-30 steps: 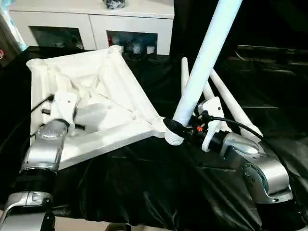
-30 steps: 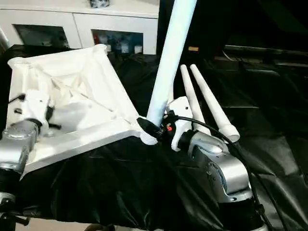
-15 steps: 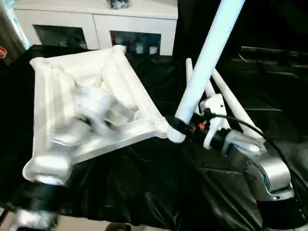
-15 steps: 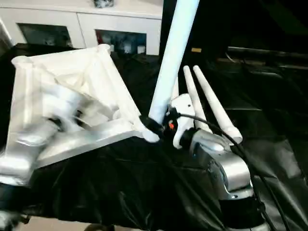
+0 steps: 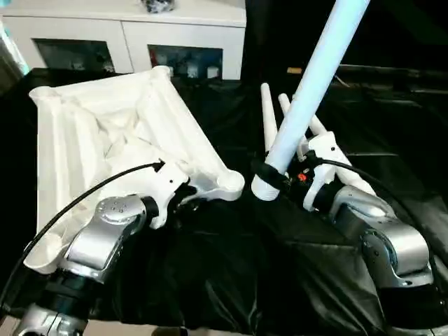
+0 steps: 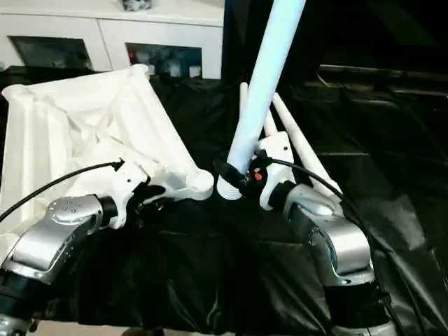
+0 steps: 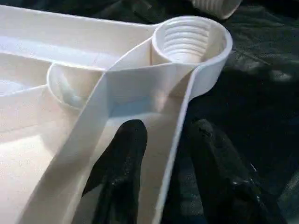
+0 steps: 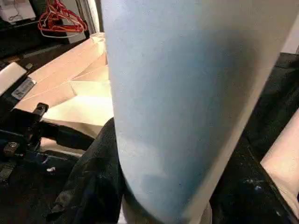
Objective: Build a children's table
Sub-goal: Move table base, then insert table leg to table base
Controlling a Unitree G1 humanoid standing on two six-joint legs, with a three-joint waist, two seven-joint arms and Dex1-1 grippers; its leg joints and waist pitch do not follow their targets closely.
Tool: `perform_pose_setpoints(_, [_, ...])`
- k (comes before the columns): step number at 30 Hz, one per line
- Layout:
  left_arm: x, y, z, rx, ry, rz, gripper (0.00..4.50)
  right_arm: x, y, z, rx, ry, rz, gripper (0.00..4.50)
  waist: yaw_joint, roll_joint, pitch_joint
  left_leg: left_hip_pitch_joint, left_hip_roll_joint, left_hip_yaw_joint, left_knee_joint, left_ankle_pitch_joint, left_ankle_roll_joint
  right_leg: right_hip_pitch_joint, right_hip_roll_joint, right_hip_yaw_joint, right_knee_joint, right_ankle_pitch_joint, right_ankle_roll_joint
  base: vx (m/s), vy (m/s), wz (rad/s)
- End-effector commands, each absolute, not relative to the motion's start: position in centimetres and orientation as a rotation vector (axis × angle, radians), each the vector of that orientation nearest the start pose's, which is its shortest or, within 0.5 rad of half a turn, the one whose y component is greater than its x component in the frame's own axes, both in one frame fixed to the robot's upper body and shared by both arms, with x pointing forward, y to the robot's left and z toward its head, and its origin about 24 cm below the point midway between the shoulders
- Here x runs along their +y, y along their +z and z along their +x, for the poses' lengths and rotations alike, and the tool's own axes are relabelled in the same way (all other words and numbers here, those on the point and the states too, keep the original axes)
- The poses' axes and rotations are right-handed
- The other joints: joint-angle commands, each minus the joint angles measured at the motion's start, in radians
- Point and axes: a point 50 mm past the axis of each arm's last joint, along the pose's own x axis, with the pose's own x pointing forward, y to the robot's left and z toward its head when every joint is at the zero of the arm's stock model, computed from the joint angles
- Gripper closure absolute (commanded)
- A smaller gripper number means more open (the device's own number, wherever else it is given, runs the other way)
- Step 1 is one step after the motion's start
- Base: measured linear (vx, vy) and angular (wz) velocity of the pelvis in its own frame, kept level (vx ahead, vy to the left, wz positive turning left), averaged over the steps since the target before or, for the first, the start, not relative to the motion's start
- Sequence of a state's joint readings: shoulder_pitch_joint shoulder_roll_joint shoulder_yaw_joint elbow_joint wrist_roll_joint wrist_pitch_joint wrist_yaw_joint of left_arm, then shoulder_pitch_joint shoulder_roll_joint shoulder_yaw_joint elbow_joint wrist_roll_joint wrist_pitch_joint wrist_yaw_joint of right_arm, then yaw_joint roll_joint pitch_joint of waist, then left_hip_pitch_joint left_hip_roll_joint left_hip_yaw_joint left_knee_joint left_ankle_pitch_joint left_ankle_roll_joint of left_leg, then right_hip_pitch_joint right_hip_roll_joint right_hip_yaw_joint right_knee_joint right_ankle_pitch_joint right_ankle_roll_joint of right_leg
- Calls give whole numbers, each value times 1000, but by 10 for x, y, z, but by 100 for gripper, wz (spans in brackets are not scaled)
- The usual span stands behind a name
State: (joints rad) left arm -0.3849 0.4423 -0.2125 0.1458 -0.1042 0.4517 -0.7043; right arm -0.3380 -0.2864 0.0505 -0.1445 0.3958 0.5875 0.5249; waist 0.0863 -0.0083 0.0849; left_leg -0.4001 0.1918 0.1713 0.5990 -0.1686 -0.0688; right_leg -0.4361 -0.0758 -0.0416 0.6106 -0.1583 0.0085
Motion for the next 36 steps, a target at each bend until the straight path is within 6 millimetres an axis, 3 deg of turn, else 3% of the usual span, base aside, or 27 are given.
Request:
perform_pose_setpoints(1, [160,63,303,435,-814,329,270,-129,122,291,120,748,68,259,-4,0,-61,24,21,-4,-80,-247,-10,48,-46,36,-79,-318,-130,0,0,0])
perform_pose_setpoints(2, [161,63,303,441,-819,333,270,-128,122,291,120,749,68,259,-4,1,-60,23,21,-5,-82,-250,-13,48,-46,35,-78,-319,-129,0,0,0])
perform_pose_setpoints(3, [161,63,303,442,-821,336,299,-128,122,291,120,749,68,259,-5,1,-60,24,22,-5,-82,-253,-13,47,-46,35,-79,-322,-129,0,0,0])
perform_pose_setpoints(13, [162,65,304,486,-915,340,362,-120,122,300,128,754,63,259,-10,5,-57,24,22,-7,-86,-283,-28,45,-47,35,-79,-339,-136,0,0,0])
perform_pose_setpoints(14, [161,66,302,502,-943,330,386,-116,120,303,136,762,62,259,-9,6,-58,25,22,-7,-86,-281,-29,46,-48,35,-79,-337,-137,0,0,0])
perform_pose_setpoints(21, [159,70,301,500,-999,357,441,-106,112,312,160,794,64,259,-12,2,-60,24,24,-4,-84,-241,-21,48,-48,37,-70,-250,-171,0,0,0])
perform_pose_setpoints(23, [159,70,302,488,-1003,364,446,-106,110,313,167,796,68,259,-11,1,-61,23,24,-3,-84,-225,-19,51,-49,37,-67,-232,-176,0,0,0])
perform_pose_setpoints(24, [157,72,302,465,-1018,371,446,-106,105,314,181,802,67,259,-13,-7,-65,21,24,-2,-81,-201,-13,56,-49,37,-62,-190,-186,0,0,0])
perform_pose_setpoints(26, [155,73,301,452,-1037,381,449,-105,102,314,193,809,64,259,-14,-4,-63,21,23,0,-80,-184,-4,55,-48,37,-61,-169,-194,0,0,0])
perform_pose_setpoints(28, [152,75,297,438,-1077,385,450,-102,97,313,209,832,66,259,-14,-11,-65,21,25,0,-80,-182,4,58,-52,37,-60,-189,-194,0,0,0])
perform_pose_setpoints(30, [149,74,293,430,-1101,381,450,-100,96,314,211,839,67,259,-16,-7,-61,23,26,0,-82,-196,3,55,-51,37,-65,-222,-190,0,0,0])
perform_pose_setpoints(31, [148,74,292,422,-1117,383,450,-99,95,314,211,841,66,259,-17,-13,-63,24,26,1,-82,-198,2,55,-51,37,-66,-229,-188,0,0,0])
perform_pose_setpoints(35, [147,74,289,415,-1137,381,450,-98,94,314,212,846,67,259,-15,-11,-61,26,28,1,-83,-210,-3,51,-51,38,-66,-252,-185,0,0,0])
perform_pose_setpoints(36, [148,73,287,419,-1138,390,450,-96,92,315,214,856,65,259,-14,-15,-63,26,28,1,-83,-204,-3,52,-52,38,-64,-251,-183,0,0,0])
